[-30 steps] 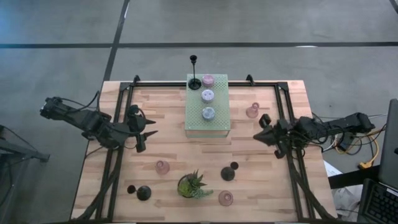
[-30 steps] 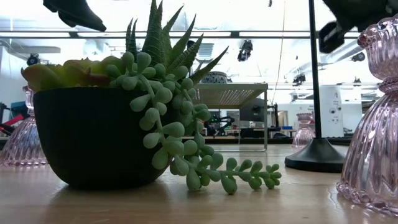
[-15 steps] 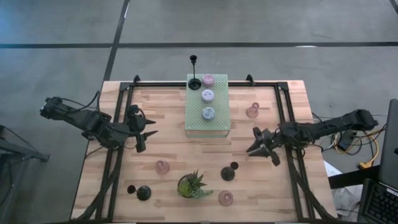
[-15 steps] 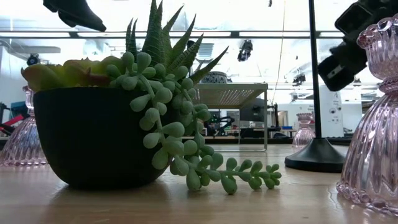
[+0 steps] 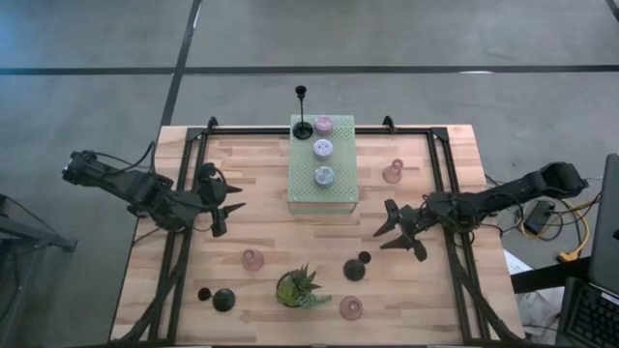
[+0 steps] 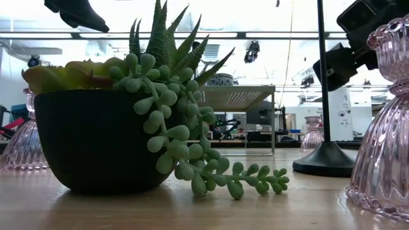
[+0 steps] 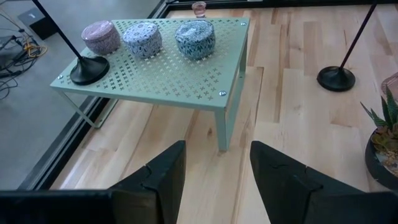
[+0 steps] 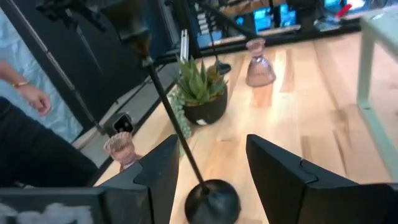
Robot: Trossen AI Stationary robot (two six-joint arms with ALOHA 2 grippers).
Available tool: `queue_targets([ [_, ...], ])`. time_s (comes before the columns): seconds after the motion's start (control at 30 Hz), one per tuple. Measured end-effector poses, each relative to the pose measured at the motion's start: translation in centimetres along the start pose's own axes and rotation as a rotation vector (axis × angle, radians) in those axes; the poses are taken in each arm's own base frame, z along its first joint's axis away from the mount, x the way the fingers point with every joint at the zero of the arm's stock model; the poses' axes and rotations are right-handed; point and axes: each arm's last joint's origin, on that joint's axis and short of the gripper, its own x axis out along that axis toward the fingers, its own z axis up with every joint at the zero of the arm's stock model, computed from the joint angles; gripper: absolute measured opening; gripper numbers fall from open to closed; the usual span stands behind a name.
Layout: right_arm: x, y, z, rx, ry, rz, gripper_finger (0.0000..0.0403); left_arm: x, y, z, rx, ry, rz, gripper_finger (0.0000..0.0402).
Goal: Pick & Place candle stick holders
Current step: Put the right black candle holder on the shelf aligned with the other black candle holder
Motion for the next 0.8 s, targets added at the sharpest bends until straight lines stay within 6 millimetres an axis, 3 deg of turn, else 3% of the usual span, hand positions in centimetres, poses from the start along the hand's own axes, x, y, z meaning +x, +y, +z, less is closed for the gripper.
queue_targets([
  [0.5, 5.6, 1.9, 3.0, -0.063, 0.097, 0.093, 0.0156, 0.0, 0.0, 0.0, 0.0, 0.001, 0.0, 0.0184],
  [0.8, 7.7, 1.6, 2.3, -0.04, 0.175, 0.081, 0.0129, 0.0, 0.0, 0.0, 0.0, 0.0, 0.0, 0.0184],
])
